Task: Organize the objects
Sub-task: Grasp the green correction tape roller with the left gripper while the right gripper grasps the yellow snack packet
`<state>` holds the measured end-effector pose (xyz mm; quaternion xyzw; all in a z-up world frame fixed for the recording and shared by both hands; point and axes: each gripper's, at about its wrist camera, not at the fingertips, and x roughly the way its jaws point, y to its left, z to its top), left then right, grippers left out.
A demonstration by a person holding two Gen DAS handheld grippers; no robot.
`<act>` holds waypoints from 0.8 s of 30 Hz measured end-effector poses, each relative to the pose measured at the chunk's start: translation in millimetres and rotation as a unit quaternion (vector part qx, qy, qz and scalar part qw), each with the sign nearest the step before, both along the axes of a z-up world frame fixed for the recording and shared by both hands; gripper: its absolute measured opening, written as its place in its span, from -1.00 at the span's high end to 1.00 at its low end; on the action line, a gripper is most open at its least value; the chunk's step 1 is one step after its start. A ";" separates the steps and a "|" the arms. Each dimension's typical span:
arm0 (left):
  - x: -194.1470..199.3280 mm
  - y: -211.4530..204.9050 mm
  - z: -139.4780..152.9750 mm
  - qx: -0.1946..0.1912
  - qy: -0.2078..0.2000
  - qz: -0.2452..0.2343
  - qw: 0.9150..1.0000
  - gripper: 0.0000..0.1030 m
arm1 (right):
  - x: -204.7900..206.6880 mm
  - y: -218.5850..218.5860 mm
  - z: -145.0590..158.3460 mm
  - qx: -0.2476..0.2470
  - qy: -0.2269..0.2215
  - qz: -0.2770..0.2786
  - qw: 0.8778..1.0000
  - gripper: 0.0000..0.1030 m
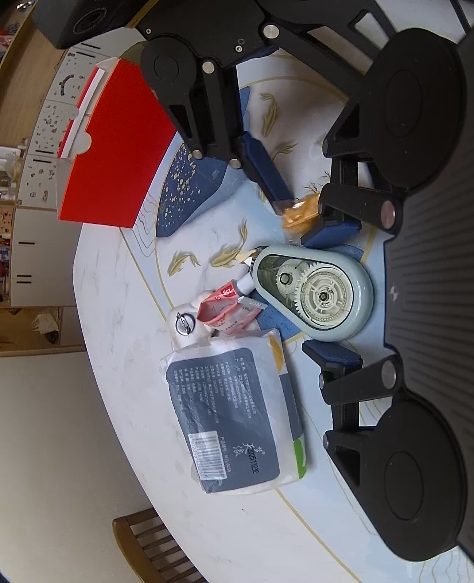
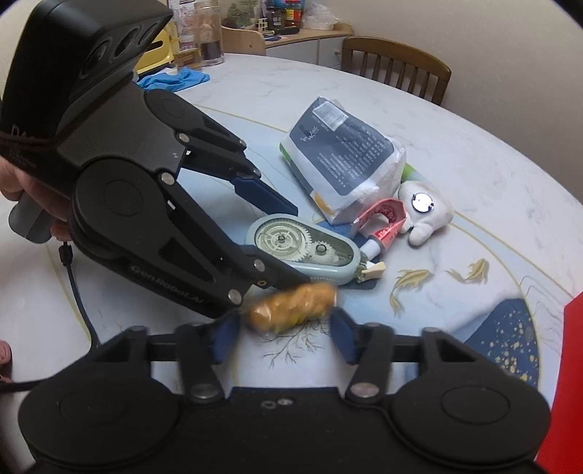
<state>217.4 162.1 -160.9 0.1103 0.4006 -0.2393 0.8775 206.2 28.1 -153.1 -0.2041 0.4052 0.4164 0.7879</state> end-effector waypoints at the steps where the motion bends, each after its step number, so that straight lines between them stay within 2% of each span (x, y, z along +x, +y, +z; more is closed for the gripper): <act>1: -0.4 1.5 0.3 -0.004 0.002 0.003 1.000 -0.04 | 0.6 -0.6 0.6 0.002 0.002 -0.003 1.000 0.26; 10: -15.9 11.7 2.2 -0.026 0.006 0.037 0.999 -0.04 | -5.2 -13.8 4.5 0.009 0.016 -0.019 1.000 0.29; 18: -36.5 25.3 9.7 -0.042 -0.011 0.092 0.995 -0.04 | 7.8 -17.9 11.8 0.052 0.071 -0.091 0.992 0.19; 20: -41.5 29.6 11.5 -0.048 -0.015 0.110 0.993 -0.04 | 12.9 -14.5 10.9 0.057 0.083 -0.109 0.989 0.14; 22: -46.3 32.0 12.9 -0.048 -0.020 0.125 0.991 -0.04 | 18.0 -9.5 9.1 0.057 0.089 -0.127 0.986 -0.07; 24: -50.6 33.8 14.0 -0.051 -0.021 0.134 0.989 -0.04 | 21.6 -3.7 7.5 0.053 0.088 -0.143 0.984 -0.15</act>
